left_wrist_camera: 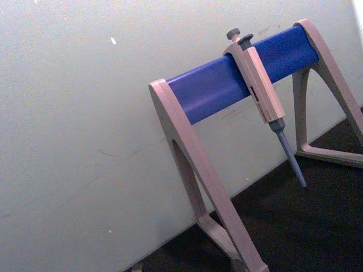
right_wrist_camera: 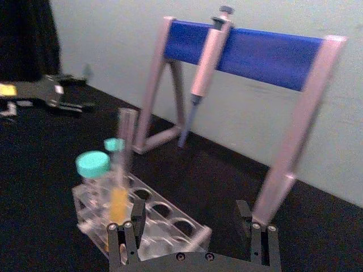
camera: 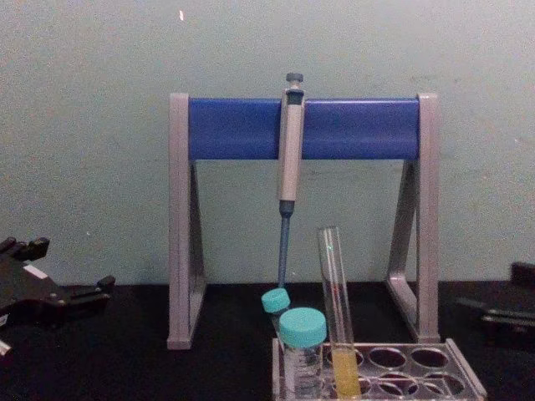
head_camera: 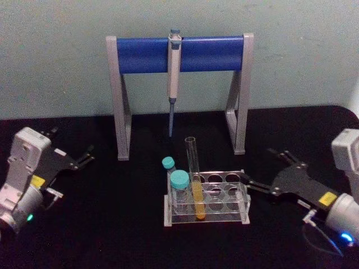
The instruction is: Pick up the test tube from the test tube rack, shake it, then place it back into the test tube rack.
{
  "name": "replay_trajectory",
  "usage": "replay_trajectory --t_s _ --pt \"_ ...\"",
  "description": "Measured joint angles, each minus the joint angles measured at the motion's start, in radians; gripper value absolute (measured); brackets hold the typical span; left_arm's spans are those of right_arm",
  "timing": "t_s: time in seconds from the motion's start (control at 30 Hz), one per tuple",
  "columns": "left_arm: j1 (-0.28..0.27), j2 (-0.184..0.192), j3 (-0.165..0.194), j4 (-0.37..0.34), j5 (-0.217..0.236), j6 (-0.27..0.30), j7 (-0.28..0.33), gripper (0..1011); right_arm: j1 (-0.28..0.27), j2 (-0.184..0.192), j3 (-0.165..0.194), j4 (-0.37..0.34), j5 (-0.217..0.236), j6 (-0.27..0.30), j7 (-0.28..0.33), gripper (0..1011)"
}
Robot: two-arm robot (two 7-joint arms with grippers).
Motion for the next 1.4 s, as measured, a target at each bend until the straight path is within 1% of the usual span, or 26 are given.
replay_trajectory --t_s 0.07,0.27,0.3,0.4,0.43,0.53,0.63,0.73,0.93,1.17,1.4 --pt "0.0 0.0 0.0 0.0 0.0 0.0 0.0 1001 0.019 -0.017 -0.01 0.0 0.014 0.024 0.029 1000" --pt "0.0 0.0 0.0 0.0 0.0 0.0 0.0 1001 0.064 -0.059 -0.032 0.006 0.047 0.072 0.103 1000" --pt "0.0 0.0 0.0 0.0 0.0 0.0 0.0 1001 0.064 -0.059 -0.032 0.006 0.047 0.072 0.103 1000" --pt "0.0 0.0 0.0 0.0 0.0 0.0 0.0 1001 0.093 -0.09 -0.046 0.023 0.058 0.106 0.133 1000" --pt "0.0 0.0 0.0 0.0 0.0 0.0 0.0 1001 0.093 -0.09 -0.046 0.023 0.058 0.106 0.133 1000" --pt "0.0 0.0 0.0 0.0 0.0 0.0 0.0 1001 0.123 -0.124 -0.064 0.051 0.065 0.135 0.147 1000" --pt "0.0 0.0 0.0 0.0 0.0 0.0 0.0 1001 0.142 -0.143 -0.076 0.069 0.068 0.144 0.156 1000" --pt "0.0 0.0 0.0 0.0 0.0 0.0 0.0 1001 0.173 -0.171 -0.094 0.098 0.069 0.154 0.164 1000" --pt "0.0 0.0 0.0 0.0 0.0 0.0 0.0 1001 0.208 -0.203 -0.116 0.139 0.067 0.166 0.165 1000" --pt "0.0 0.0 0.0 0.0 0.0 0.0 0.0 1001 0.23 -0.222 -0.128 0.168 0.059 0.172 0.16 1000" --pt "0.0 0.0 0.0 0.0 0.0 0.0 0.0 1001 0.244 -0.233 -0.135 0.187 0.055 0.177 0.159 1000"
